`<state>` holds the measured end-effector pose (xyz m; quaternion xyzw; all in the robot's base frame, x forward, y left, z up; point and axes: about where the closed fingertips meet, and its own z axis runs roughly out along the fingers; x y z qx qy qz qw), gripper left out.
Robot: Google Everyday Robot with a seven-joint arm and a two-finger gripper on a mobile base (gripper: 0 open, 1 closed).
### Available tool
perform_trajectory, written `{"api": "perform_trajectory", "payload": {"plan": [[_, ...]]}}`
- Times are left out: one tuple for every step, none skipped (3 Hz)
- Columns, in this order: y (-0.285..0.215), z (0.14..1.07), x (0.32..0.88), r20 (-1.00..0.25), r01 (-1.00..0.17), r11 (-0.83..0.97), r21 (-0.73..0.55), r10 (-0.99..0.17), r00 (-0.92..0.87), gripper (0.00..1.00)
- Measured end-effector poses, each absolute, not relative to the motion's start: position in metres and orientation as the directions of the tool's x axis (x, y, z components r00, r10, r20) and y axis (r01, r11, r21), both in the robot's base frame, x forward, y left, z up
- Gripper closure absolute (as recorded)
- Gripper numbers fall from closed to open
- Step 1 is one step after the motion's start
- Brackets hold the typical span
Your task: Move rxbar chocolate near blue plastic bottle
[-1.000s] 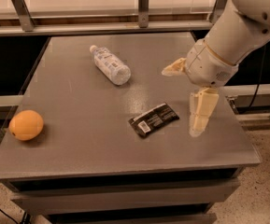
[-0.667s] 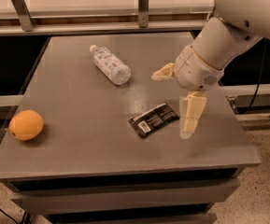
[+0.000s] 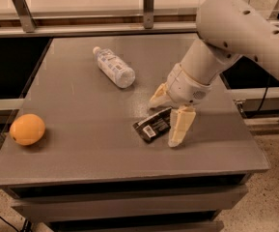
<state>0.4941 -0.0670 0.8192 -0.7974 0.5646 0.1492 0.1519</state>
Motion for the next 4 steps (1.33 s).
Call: {"api": "perform_trajectory", "payload": {"plan": [[-0.0670, 0.8220, 0.4950, -0.411, -0.947, -0.315, -0.070, -0.856, 0.315, 0.57], [-0.0670, 0.8299, 0.4950, -0.411, -0.947, -0.315, -0.070, -0.856, 0.315, 0.80], [-0.0669, 0.8302, 0.4950, -0.411, -0.947, -0.315, -0.070, -0.856, 0.315, 1.00], [-0.0667, 0.8301, 0.4950, -0.411, -0.946, -0.315, -0.070, -0.855, 0.315, 1.00]]}}
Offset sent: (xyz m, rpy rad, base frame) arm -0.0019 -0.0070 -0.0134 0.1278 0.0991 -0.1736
